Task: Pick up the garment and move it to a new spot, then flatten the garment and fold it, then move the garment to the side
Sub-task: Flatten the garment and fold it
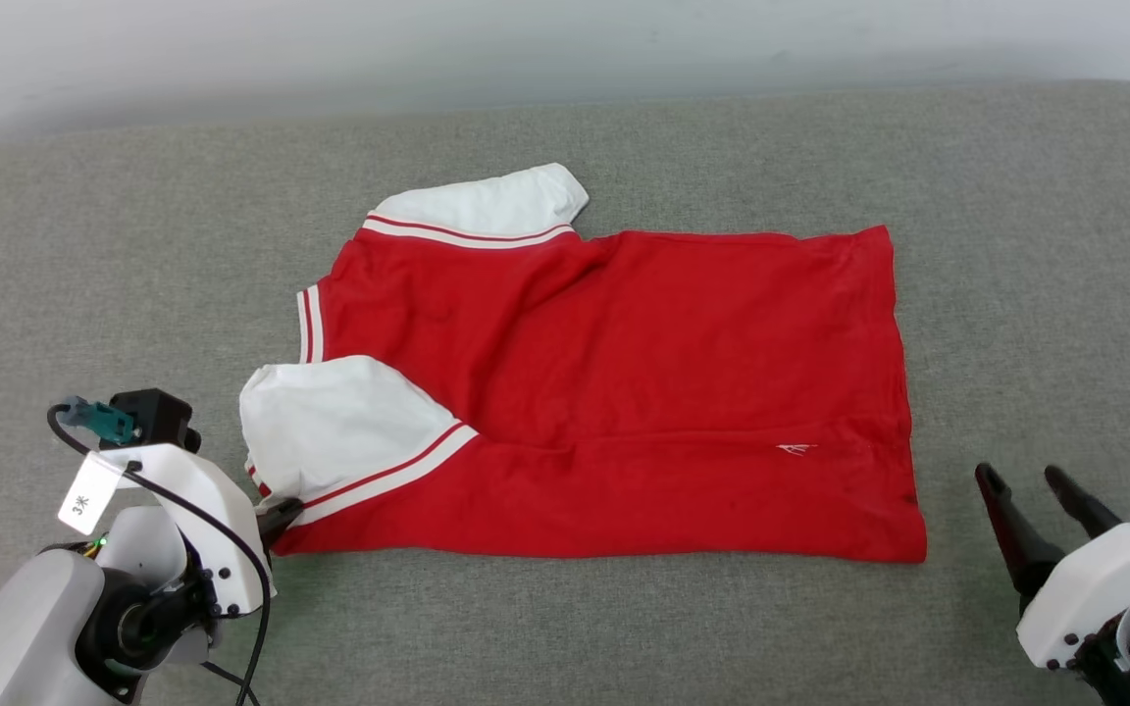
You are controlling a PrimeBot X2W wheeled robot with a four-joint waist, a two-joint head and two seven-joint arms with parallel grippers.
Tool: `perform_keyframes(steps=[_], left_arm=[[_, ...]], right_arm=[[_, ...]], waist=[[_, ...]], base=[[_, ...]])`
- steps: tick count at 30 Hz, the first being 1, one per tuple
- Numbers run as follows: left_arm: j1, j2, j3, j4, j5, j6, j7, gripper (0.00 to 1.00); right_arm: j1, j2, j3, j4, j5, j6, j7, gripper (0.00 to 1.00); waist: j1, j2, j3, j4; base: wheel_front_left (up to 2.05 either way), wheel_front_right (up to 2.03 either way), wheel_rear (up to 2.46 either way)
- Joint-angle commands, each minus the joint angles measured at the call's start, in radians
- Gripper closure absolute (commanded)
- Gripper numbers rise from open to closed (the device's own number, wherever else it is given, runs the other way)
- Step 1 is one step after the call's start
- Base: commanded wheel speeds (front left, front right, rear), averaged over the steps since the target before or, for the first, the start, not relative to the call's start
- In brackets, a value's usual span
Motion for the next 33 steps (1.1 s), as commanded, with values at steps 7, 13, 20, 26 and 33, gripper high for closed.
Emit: perform_keyframes(steps=[7, 13, 20, 26, 33], left_arm=[[0.011, 0.02, 0.002, -0.09, 0.036, 0.018, -0.032, 1.0], [-0.011, 0.019, -0.001, -0.146, 0.053, 0.032, -0.042, 1.0], [0.007, 0.005, 0.002, -0.149, 0.056, 0.03, -0.076, 1.0], [0.017, 0.003, 0.004, -0.149, 0.059, 0.026, -0.097, 1.0], [0.069, 0.001, 0.001, -0.153, 0.052, 0.024, -0.127, 1.0]], right_arm=[[-0.014, -0.087, 0.06, -0.035, 0.072, -0.001, 0.3, 0.0], [-0.071, -0.085, 0.132, -0.009, 0.093, -0.001, 0.42, 0.0], [-0.087, -0.068, 0.195, 0.121, 0.12, -0.001, 0.475, 1.0], [-0.113, -0.091, 0.19, 0.12, 0.131, -0.001, 0.456, 1.0], [-0.097, -0.124, 0.173, 0.088, 0.14, -0.001, 0.447, 1.0]], waist=[[0.0, 0.0, -0.002, 0.03], [0.0, 0.0, 0.053, 0.05], [0.0, 0.0, 0.089, 0.063], [0.0, 0.0, 0.071, 0.064], [0.0, 0.0, -0.018, 0.068]], base=[[0.0, 0.0, 0.0], [0.0, 0.0, 0.0], [0.0, 0.0, 0.0], [0.0, 0.0, 0.0], [0.0, 0.0, 0.0]])
